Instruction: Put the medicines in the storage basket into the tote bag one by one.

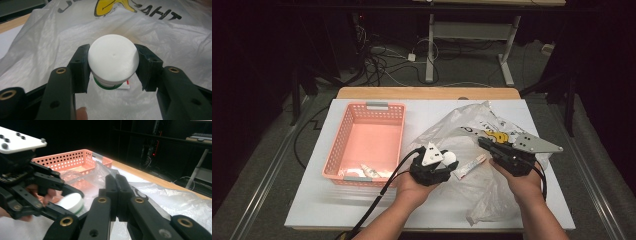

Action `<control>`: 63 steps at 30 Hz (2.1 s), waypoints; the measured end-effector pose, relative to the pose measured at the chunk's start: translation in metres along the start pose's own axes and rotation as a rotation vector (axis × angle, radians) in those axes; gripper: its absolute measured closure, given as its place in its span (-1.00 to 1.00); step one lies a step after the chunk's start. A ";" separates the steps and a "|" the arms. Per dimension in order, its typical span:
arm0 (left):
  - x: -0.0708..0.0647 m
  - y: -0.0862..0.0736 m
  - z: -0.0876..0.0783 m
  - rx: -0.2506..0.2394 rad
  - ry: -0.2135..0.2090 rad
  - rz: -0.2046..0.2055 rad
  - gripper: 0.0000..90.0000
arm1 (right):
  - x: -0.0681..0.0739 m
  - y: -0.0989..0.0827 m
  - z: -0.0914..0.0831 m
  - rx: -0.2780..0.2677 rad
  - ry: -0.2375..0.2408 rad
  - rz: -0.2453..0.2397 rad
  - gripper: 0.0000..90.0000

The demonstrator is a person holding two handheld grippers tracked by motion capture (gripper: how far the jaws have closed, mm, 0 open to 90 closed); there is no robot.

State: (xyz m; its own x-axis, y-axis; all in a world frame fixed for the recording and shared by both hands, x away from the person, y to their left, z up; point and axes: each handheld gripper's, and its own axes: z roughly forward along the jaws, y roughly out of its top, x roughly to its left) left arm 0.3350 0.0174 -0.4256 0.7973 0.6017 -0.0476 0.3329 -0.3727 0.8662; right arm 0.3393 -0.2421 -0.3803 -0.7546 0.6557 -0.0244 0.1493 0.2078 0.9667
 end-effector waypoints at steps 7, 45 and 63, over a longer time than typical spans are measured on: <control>-0.008 0.007 0.019 0.004 0.003 0.028 0.08 | -0.002 0.000 0.000 -0.004 0.000 0.008 1.00; 0.009 -0.002 0.097 0.043 0.087 -0.056 0.08 | -0.008 -0.004 0.003 0.001 -0.007 0.029 1.00; 0.002 0.003 0.078 0.034 0.035 -0.039 -0.23 | -0.007 -0.005 0.003 0.004 -0.005 0.027 1.00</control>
State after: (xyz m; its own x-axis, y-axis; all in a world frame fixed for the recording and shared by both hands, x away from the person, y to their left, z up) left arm 0.3767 -0.0380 -0.4618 0.7655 0.6403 -0.0630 0.3808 -0.3720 0.8465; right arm 0.3464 -0.2457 -0.3853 -0.7473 0.6644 0.0005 0.1720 0.1927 0.9661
